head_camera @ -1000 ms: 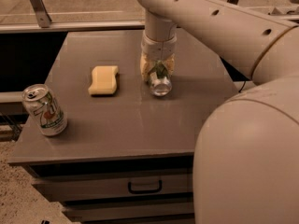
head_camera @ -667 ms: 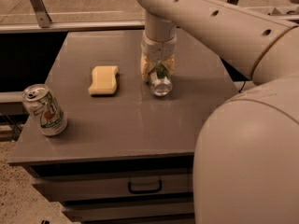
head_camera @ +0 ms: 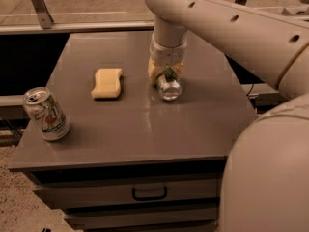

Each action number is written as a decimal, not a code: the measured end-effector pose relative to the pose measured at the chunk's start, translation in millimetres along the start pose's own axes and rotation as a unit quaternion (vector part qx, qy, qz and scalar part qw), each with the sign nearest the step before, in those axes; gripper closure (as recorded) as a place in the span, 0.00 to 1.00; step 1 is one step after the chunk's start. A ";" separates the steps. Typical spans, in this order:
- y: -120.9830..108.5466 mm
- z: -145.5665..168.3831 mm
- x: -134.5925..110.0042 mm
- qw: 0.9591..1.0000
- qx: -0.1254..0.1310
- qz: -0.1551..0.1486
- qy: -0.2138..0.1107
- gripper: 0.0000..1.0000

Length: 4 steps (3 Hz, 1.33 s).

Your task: Place green can upright

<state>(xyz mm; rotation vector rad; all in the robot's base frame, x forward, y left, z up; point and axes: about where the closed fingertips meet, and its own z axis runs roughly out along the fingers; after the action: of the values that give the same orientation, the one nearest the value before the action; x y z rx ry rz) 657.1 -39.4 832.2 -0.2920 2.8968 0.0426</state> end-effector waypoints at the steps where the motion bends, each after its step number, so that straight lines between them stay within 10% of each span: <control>1: -15.1 -22.8 3.4 0.999 -0.014 -0.019 -0.049 1.00; 4: -40.7 -90.4 3.2 0.982 -0.084 -0.114 -0.126 1.00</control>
Offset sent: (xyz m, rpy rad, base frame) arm -0.0235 -0.0580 0.1104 0.2005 -0.2984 0.2952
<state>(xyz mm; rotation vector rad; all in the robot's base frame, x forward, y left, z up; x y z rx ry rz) 642.0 -84.6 919.2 -0.6008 2.5954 0.2667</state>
